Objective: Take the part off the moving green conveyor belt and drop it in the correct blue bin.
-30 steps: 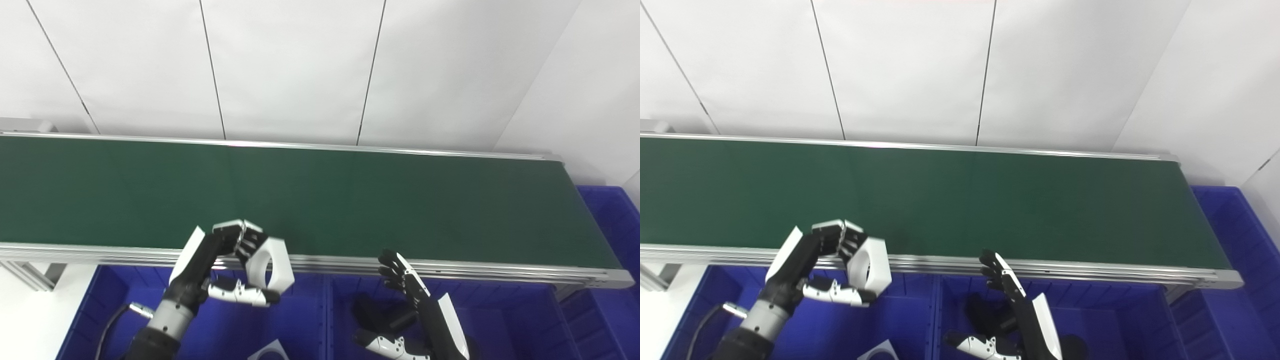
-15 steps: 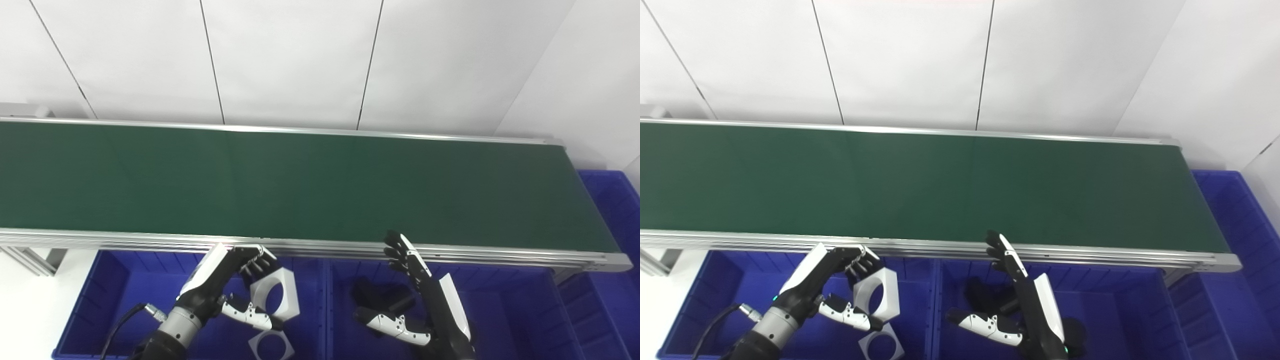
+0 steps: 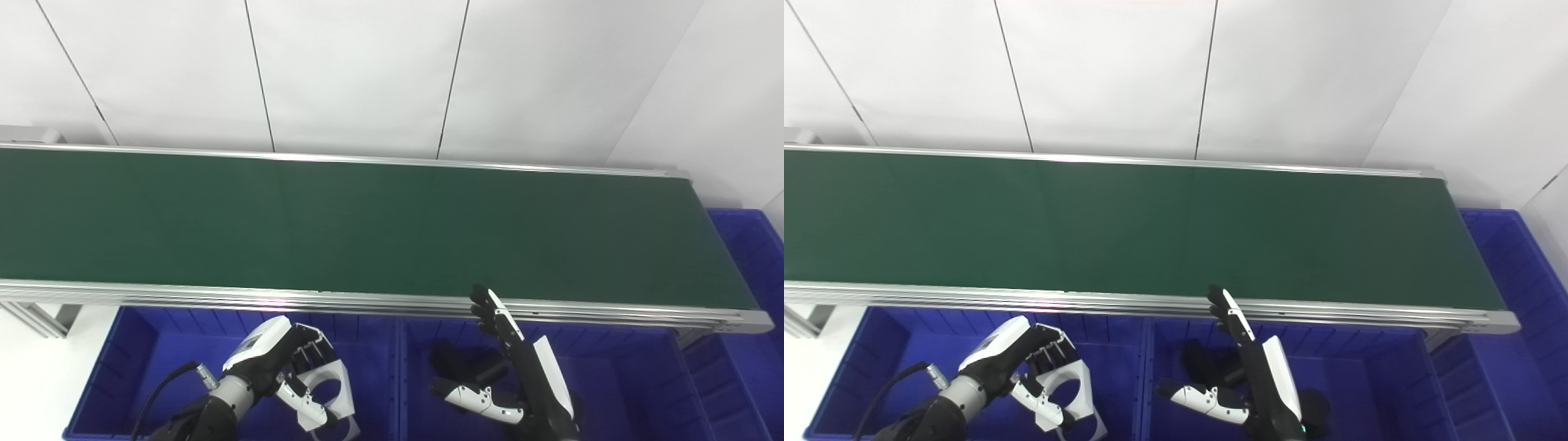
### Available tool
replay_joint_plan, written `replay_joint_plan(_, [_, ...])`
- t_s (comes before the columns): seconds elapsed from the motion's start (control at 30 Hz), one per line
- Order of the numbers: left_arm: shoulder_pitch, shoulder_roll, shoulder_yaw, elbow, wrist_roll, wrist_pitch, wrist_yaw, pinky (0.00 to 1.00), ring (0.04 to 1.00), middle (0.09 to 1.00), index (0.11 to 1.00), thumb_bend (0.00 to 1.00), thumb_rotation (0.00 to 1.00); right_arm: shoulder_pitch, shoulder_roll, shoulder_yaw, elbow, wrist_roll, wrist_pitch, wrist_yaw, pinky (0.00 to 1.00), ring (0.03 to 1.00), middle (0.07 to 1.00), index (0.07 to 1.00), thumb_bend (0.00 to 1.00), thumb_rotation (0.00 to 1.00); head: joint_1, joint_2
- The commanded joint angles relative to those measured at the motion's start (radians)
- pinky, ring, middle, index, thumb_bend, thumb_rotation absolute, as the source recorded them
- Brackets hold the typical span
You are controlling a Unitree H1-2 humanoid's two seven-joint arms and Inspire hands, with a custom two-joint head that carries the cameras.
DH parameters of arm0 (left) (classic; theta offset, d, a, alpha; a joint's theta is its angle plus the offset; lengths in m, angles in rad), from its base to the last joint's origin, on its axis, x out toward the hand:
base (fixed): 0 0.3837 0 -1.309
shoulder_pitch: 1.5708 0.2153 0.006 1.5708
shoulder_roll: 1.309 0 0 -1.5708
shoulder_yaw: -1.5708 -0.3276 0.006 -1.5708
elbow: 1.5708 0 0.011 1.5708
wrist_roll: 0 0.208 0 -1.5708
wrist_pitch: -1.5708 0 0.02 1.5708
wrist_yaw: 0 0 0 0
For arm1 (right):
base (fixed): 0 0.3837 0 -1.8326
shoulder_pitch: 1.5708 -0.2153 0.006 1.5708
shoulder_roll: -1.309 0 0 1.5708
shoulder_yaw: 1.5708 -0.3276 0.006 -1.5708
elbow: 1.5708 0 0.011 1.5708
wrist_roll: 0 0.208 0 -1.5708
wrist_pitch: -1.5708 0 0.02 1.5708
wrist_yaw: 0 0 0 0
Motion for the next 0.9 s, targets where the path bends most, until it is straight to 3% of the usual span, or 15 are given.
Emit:
replay_joint_plan(0.0, [-0.029,0.009,-0.017,-0.041,0.031,0.043,-0.031,0.56,0.666,0.71,0.748,0.61,0.0,0.003,-0.001,0.003,-0.048,-0.003,0.015,-0.002,0.86,0.902,0.919,0.95,0.83,0.42,0.0,0.003])
replay_joint_plan(0.07, [-0.036,0.024,-0.038,-0.055,0.05,0.076,-0.078,0.66,0.786,0.845,0.892,0.65,0.15,0.008,-0.001,0.005,-0.055,-0.006,0.02,-0.001,0.86,0.901,0.918,0.95,0.83,0.42,0.003,-0.002])
replay_joint_plan(0.13, [-0.03,0.03,-0.028,-0.066,0.003,0.077,-0.104,0.71,0.861,0.923,0.959,0.73,0.23,0.013,-0.002,0.007,-0.059,-0.007,0.018,-0.004,0.86,0.9,0.917,0.949,0.84,0.42,0.004,-0.014])
replay_joint_plan(0.23, [-0.013,0.031,0.028,-0.081,-0.163,0.035,-0.136,0.81,0.951,0.988,0.995,0.81,0.28,0.019,-0.004,0.009,-0.065,-0.008,0.02,-0.002,0.85,0.894,0.917,0.948,0.84,0.42,-0.018,-0.009])
replay_joint_plan(0.33, [0.011,0.042,0.066,-0.091,-0.281,-0.053,-0.127,0.89,0.99,0.999,1.0,0.91,0.38,0.022,-0.009,0.012,-0.075,-0.014,0.027,0.001,0.85,0.892,0.911,0.949,0.84,0.43,-0.016,-0.001])
replay_joint_plan(0.43, [0.038,0.034,0.107,-0.087,-0.395,-0.138,-0.104,0.92,0.999,1.0,0.996,0.94,0.41,0.025,-0.016,0.014,-0.083,-0.012,0.035,0.006,0.86,0.897,0.911,0.955,0.83,0.44,-0.002,0.0])
replay_joint_plan(0.6, [0.092,-0.028,0.2,-0.079,-0.651,-0.249,-0.083,0.94,1.0,1.0,0.987,1.0,0.44,0.026,-0.017,0.013,-0.092,0.003,0.046,0.009,0.86,0.897,0.921,0.955,0.84,0.42,-0.006,0.005])
replay_joint_plan(0.73, [0.109,-0.082,0.233,-0.101,-0.752,-0.301,-0.051,0.95,0.991,1.0,0.998,1.0,0.41,0.025,-0.02,0.011,-0.092,0.016,0.055,0.011,0.87,0.907,0.921,0.957,0.85,0.42,-0.006,0.008])
replay_joint_plan(0.87, [0.118,-0.117,0.244,-0.124,-0.763,-0.315,-0.007,0.93,0.971,0.991,0.989,1.0,0.39,0.022,-0.024,0.005,-0.093,0.041,0.059,0.018,0.87,0.91,0.927,0.962,0.85,0.4,-0.002,0.01])
